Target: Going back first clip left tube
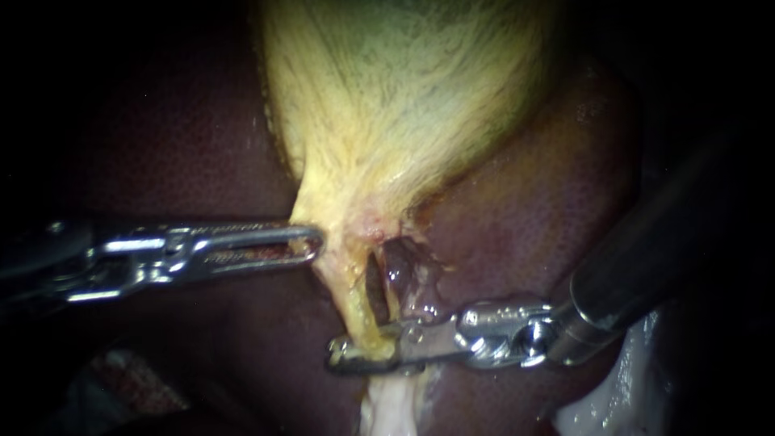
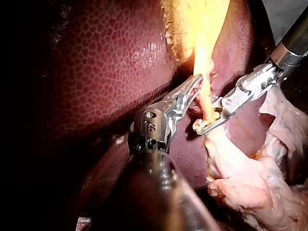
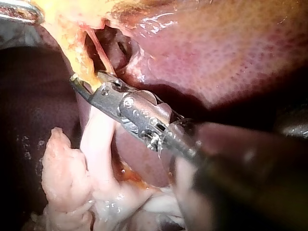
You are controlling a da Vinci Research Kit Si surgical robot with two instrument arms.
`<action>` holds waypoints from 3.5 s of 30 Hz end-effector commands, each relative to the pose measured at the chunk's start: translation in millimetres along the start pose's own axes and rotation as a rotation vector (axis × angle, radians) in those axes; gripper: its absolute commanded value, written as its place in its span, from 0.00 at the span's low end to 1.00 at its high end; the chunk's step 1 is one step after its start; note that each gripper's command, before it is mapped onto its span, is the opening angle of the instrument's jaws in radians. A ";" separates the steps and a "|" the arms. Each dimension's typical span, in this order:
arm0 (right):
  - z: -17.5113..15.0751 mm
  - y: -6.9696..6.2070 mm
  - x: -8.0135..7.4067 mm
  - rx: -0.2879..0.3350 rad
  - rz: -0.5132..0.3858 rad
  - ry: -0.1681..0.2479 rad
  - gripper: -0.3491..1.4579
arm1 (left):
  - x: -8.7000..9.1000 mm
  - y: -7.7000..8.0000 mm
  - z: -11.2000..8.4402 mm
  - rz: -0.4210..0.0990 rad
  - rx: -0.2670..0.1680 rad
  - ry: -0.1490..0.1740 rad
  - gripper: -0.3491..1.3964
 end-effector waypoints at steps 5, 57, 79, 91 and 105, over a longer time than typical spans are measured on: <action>0.0 -0.1 0.0 0.000 -0.001 0.000 0.00 | 0.0 0.0 0.0 0.000 0.000 0.000 0.00; -16.3 -1.1 3.2 -0.225 -0.433 0.073 0.52 | 0.2 1.3 0.0 0.002 0.002 0.001 0.00; -19.1 -2.2 3.9 -0.214 -0.585 0.067 0.52 | 2.3 3.4 5.5 0.015 0.013 0.001 0.00; -19.5 -2.4 4.0 -0.213 -0.608 0.064 0.52 | 2.9 3.0 7.6 0.019 0.027 0.003 0.00; -19.7 -2.4 4.0 -0.211 -0.607 0.064 0.52 | 3.1 2.9 7.8 0.021 0.027 0.006 0.00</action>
